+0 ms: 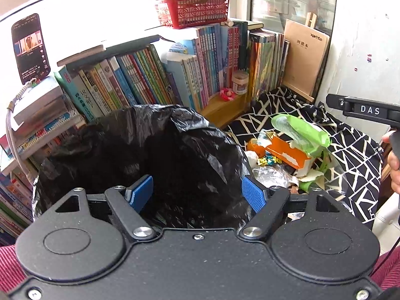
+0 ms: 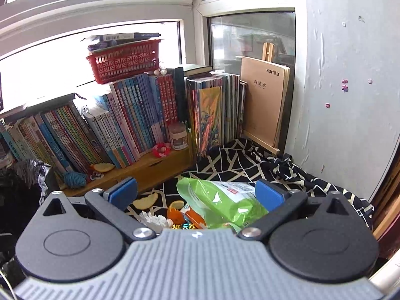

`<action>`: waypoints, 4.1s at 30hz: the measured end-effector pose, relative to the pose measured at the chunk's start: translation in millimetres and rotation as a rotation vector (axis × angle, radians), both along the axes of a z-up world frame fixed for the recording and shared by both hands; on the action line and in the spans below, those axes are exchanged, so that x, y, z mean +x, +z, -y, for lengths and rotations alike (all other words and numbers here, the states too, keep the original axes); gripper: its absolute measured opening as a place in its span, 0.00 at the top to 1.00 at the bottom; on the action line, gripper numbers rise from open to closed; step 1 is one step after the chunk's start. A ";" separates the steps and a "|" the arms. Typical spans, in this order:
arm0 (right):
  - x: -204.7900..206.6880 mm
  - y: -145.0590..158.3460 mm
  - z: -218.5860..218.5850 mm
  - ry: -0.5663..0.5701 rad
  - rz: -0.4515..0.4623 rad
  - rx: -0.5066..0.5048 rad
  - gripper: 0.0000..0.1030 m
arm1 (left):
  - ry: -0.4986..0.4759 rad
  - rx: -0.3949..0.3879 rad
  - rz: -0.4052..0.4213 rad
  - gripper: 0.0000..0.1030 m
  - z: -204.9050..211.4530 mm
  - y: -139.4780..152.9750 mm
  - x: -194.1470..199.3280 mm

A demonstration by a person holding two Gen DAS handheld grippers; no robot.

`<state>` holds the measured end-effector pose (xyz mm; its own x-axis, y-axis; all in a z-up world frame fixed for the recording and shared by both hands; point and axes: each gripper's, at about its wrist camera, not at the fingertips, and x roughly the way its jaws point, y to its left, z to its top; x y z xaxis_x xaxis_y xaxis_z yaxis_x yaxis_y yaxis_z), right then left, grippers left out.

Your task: Collect trash

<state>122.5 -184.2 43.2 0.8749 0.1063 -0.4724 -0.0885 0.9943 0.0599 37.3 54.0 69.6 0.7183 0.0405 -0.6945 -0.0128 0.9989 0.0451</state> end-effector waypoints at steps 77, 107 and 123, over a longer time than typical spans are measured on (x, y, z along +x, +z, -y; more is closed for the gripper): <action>45.2 -226.4 16.5 -0.142 -0.633 -0.068 0.00 | -0.033 -0.086 -0.247 0.60 -3.1 -63.8 -11.0; 48.1 -211.9 16.1 -0.194 -0.644 -0.057 0.19 | -0.026 -0.066 -0.249 0.59 -0.7 -65.2 -10.8; 28.5 -169.9 42.3 -0.173 -0.566 0.185 0.74 | -0.048 -0.078 -0.243 0.69 0.8 -64.1 -12.6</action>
<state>151.0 -226.4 -126.7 0.5058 0.1096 -0.8557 0.1690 0.9601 0.2228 24.7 53.2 5.5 0.5298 -0.0499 -0.8466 0.0368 0.9987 -0.0358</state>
